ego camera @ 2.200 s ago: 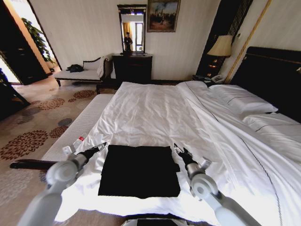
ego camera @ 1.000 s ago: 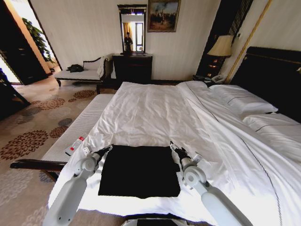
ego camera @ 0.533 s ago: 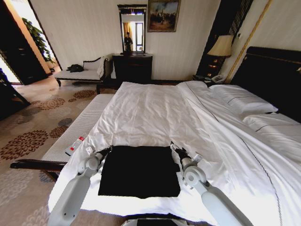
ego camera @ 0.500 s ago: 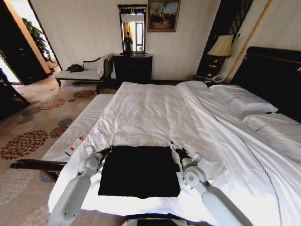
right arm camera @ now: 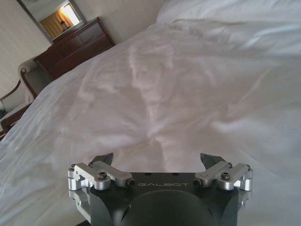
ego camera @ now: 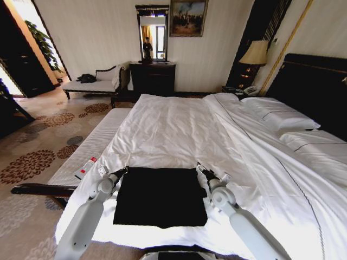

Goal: Fold the clothes on the bed.

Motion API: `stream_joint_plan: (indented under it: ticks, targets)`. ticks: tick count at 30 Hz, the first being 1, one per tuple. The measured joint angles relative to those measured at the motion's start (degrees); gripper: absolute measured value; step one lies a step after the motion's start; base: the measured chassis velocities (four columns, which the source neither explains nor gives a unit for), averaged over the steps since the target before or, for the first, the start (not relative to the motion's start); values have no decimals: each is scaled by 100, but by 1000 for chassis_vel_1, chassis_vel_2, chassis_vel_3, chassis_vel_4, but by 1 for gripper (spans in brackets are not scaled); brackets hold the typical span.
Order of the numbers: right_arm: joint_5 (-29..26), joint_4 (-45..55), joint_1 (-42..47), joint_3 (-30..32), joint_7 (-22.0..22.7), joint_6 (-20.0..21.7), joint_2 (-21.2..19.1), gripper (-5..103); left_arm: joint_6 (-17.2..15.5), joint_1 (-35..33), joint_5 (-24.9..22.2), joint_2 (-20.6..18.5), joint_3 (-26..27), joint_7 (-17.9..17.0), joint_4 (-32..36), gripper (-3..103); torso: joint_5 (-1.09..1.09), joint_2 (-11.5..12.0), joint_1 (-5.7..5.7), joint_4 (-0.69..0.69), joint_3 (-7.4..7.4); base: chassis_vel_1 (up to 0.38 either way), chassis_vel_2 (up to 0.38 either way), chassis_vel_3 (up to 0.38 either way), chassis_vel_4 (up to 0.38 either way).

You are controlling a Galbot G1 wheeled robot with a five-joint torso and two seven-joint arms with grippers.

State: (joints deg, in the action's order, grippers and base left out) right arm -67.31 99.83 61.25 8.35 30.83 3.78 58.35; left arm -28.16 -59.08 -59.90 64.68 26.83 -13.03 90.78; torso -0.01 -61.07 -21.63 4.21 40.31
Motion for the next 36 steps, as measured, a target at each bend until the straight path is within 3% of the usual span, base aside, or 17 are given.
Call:
stream_joint_plan:
  ticks: [9, 10, 17, 19, 23, 25, 28, 30, 33, 34, 36]
  targets:
    - [-246, -454, -73, -7, -760, 123, 9, 100, -18, -8, -53, -40, 136, -25, 124, 0, 0, 0, 0, -1, 0, 0, 0, 0, 0]
    - [-264, -478, -45, -36, -1009, 121, 32, 100, -20, -44, -49, -47, 144, -32, 187, 0, 1, 0, 0, -1, 0, 0, 0, 0, 0]
    - [-285, -445, 9, -127, -1405, 100, 42, 103, -23, -108, 13, -42, 141, -39, 261, 0, 1, 0, 0, -2, 0, 0, 0, 0, 0]
    - [-269, -449, 29, -191, -1499, 89, 55, 89, -23, -129, 37, -35, 128, -43, 283, 0, 1, 0, 0, -2, -1, 0, 0, 0, 0]
    - [-256, -479, 44, -215, -1523, 87, 80, 79, -23, -143, 44, -34, 125, -45, 298, 0, 1, 0, 0, -2, -1, 0, 0, 0, 0]
    - [-254, -501, 59, -218, -1535, 85, 91, 68, -23, -156, 44, -41, 125, -46, 305, 0, 1, 0, 0, -2, -1, 0, 0, 0, 0]
    - [-258, -502, 78, -218, -1540, 84, 91, 62, -23, -162, 44, -46, 125, -46, 310, 0, 1, 0, 0, -2, -1, 0, 0, 0, 0]
    - [-266, -493, 107, -211, -1564, 72, 86, 51, -23, -164, 44, -49, 125, -46, 316, 0, 1, 0, 0, -2, -1, 0, 0, 0, 0]
    - [-268, -489, 113, -209, -1575, 64, 86, 51, -23, -165, 44, -50, 125, -46, 317, 0, 1, 0, 0, -2, -1, 0, 0, 0, 0]
    - [-272, -474, 134, -201, -1626, 26, 84, 40, -24, -164, 44, -51, 125, -46, 319, 0, 1, 0, 0, -2, -1, 0, 0, 0, 0]
    - [-277, -424, 213, -191, -1832, -62, 77, 29, -25, -163, 48, -52, 118, -47, 323, 0, 1, 0, 0, -2, -1, 0, 0, 0, 0]
